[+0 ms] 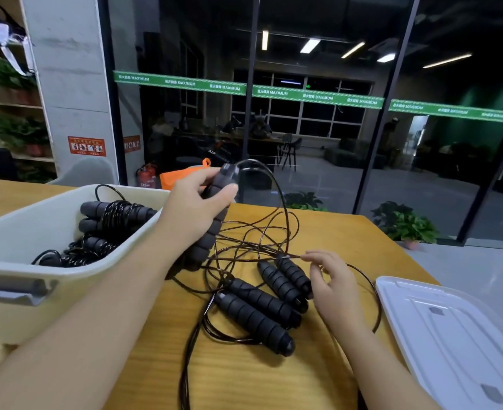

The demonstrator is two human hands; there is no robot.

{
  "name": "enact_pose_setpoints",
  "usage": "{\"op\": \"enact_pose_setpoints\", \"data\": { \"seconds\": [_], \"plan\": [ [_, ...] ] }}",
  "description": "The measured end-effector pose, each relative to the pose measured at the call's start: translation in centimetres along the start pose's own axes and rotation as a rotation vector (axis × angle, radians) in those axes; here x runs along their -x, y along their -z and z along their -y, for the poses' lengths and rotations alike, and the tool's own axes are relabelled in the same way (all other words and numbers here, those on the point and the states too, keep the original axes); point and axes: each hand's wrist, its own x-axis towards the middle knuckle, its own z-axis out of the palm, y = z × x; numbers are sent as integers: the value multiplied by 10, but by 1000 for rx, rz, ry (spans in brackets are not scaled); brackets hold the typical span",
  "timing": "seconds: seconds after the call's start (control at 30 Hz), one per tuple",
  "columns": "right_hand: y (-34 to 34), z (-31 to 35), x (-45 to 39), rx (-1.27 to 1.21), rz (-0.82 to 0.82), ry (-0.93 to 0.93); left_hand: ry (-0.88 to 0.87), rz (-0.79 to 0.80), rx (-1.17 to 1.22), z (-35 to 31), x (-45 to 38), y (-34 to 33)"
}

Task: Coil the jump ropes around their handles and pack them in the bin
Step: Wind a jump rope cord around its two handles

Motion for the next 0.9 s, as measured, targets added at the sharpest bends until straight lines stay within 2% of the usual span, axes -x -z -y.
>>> {"op": "enact_pose_setpoints", "data": {
  "seconds": [0.13,0.23,0.3,0.6,0.67,0.8,0.83,0.9],
  "plan": [
    [4,14,-1,-109,-11,-66,10,-3,70,-23,-17,-2],
    [11,33,-9,-257,-99,-60,127,108,212,-35,-26,-1],
    [15,45,-22,-265,-105,-65,175,201,271,-42,-28,2],
    [28,94,-91,-129,256,19,63,558,154,-58,-30,23],
    [19,91,-99,37,279,35,45,545,185,-62,-29,26],
    [2,53,-106,443,345,-197,50,331,340,-62,-38,41],
    [2,46,-105,471,349,-273,40,283,359,-61,-40,45],
    [8,44,-103,268,334,-434,17,248,346,-60,-41,50]
  ]
}}
